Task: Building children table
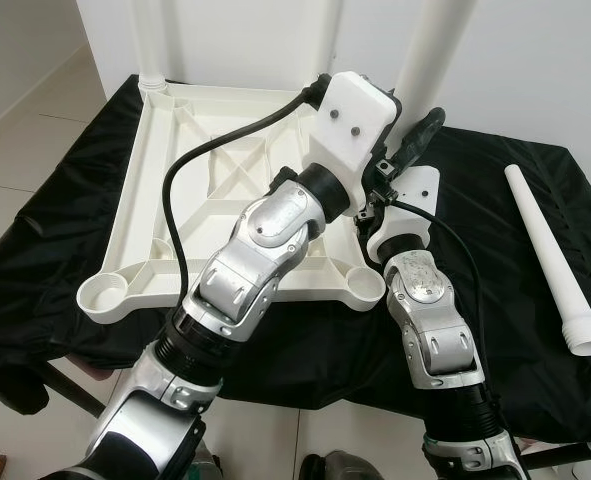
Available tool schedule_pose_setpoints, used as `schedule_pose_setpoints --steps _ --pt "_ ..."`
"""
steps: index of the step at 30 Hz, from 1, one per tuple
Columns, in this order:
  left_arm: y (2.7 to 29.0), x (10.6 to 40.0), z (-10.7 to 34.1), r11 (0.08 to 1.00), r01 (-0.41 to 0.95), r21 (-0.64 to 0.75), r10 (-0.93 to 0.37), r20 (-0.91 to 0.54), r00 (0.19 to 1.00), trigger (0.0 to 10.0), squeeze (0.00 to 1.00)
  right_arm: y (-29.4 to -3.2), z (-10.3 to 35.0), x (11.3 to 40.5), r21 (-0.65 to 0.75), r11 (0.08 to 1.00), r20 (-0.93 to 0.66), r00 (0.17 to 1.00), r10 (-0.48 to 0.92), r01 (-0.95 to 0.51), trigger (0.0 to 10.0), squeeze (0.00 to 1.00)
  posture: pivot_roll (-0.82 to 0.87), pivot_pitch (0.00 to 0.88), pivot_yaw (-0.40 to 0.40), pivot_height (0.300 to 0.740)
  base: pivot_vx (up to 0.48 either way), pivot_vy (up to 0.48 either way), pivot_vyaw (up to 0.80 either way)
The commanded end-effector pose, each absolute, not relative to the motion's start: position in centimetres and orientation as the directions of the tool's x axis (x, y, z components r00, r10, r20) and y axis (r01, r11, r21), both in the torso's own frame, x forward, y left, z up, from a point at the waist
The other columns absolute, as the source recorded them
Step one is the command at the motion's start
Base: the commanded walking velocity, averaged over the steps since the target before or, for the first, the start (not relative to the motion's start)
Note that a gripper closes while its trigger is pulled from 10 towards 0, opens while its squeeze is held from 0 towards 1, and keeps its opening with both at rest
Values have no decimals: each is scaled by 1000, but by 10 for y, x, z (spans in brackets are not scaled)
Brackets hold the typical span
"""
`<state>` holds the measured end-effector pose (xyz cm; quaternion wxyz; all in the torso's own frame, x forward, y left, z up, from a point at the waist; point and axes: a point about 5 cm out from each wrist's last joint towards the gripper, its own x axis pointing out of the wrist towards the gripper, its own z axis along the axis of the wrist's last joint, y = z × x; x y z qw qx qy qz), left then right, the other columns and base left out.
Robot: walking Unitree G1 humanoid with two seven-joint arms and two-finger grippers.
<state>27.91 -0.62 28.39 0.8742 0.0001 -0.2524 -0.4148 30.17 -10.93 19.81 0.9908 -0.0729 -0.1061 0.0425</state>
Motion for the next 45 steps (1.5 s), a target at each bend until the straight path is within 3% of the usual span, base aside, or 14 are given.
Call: schedule_pose_setpoints --steps 1,8,9,15,16,17,18,26,27,28,29,44,45 --pt "-7 278 281 639 738 218 -742 427 516 10000 0 -111 204 301 -181 982 239 966 99 -56 10000 0 50 7 -91 740 0 0 0" --pt "-6 280 281 648 732 213 -735 429 526 10000 0 -109 204 301 -189 978 250 959 133 -87 10000 0 47 2 -94 740 0 0 0" --pt "-6 281 281 648 731 215 -734 430 525 10000 0 -109 204 301 -185 979 253 958 136 -90 10000 1000 47 0 -96 740 0 0 0" --pt "-6 281 283 648 731 214 -733 434 523 10000 0 -111 207 301 -199 978 270 956 115 -61 10000 1000 47 0 -97 740 0 0 0" --pt "-6 281 283 649 730 214 -732 435 523 10000 0 -111 208 301 -200 978 272 955 116 -62 10000 678 47 0 -97 740 0 0 0" --pt "-6 281 283 649 730 214 -732 435 523 10000 0 -111 208 301 -200 978 272 955 116 -62 10000 678 47 0 -97 740 0 0 0" --pt "-6 281 283 649 730 214 -732 436 524 10000 0 -111 208 302 -197 978 272 955 120 -67 10000 0 47 0 -98 740 0 0 0" --pt "-6 281 285 650 728 218 -730 444 519 10000 0 -112 209 304 -199 978 278 954 109 -53 10000 0 45 0 -97 740 0 0 0" --pt "-7 281 285 650 728 218 -730 444 519 10000 0 -112 209 304 -199 979 277 955 109 -54 4667 0 46 0 -96 740 0 0 0" --pt "-7 281 285 650 728 218 -731 444 519 10000 0 -112 209 304 -198 979 277 955 109 -54 4667 0 46 0 -96 740 0 0 0" --pt "-7 281 285 649 729 219 -731 444 518 10000 0 -112 208 304 -195 979 274 955 111 -58 0 0 47 0 -96 740 0 0 0" --pt "-6 279 289 644 729 230 -734 452 506 10000 0 -111 203 306 -172 984 240 966 96 -56 0 0 57 0 -98 740 0 0 0" --pt "-6 279 289 644 729 232 -735 452 506 10000 0 -111 203 306 -173 984 240 966 93 -51 1569 0 57 0 -98 740 0 0 0"
